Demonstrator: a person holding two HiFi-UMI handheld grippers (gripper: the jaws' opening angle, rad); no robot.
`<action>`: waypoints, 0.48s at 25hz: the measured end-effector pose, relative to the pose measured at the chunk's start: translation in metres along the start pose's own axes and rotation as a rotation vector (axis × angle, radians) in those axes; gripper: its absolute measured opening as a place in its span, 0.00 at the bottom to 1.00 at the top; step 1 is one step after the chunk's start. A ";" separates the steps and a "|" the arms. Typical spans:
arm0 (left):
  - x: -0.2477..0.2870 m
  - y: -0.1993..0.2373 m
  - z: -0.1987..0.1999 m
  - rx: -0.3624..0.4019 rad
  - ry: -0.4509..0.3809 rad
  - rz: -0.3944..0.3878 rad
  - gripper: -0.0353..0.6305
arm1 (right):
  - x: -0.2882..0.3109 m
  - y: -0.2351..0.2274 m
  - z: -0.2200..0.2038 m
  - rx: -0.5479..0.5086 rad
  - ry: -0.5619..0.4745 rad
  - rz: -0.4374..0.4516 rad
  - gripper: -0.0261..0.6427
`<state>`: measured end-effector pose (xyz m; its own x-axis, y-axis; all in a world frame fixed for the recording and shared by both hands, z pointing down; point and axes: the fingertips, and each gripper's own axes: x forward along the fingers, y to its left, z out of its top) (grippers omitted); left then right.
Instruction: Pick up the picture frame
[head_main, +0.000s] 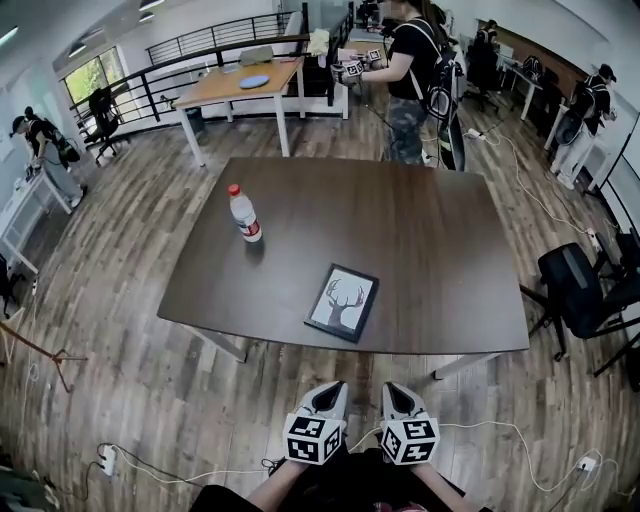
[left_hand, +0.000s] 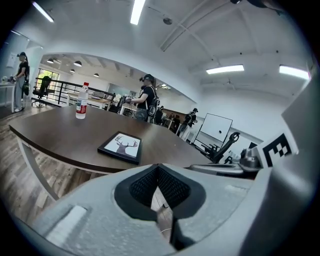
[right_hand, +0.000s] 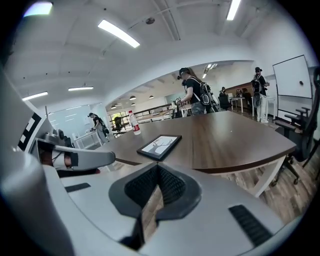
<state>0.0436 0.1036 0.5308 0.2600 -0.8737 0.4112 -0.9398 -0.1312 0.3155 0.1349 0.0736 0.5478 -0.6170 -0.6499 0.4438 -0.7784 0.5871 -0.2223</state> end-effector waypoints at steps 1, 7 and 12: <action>0.002 0.005 0.002 0.002 0.005 -0.015 0.07 | 0.006 0.003 -0.001 0.007 0.006 -0.005 0.05; 0.011 0.039 0.019 0.057 0.023 -0.060 0.07 | 0.038 0.010 0.008 0.068 -0.012 -0.058 0.05; 0.019 0.060 0.017 0.026 0.061 -0.073 0.07 | 0.050 0.020 0.011 0.065 -0.010 -0.076 0.05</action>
<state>-0.0116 0.0711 0.5428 0.3398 -0.8314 0.4397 -0.9232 -0.2057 0.3245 0.0871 0.0471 0.5560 -0.5570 -0.6960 0.4532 -0.8284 0.5041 -0.2441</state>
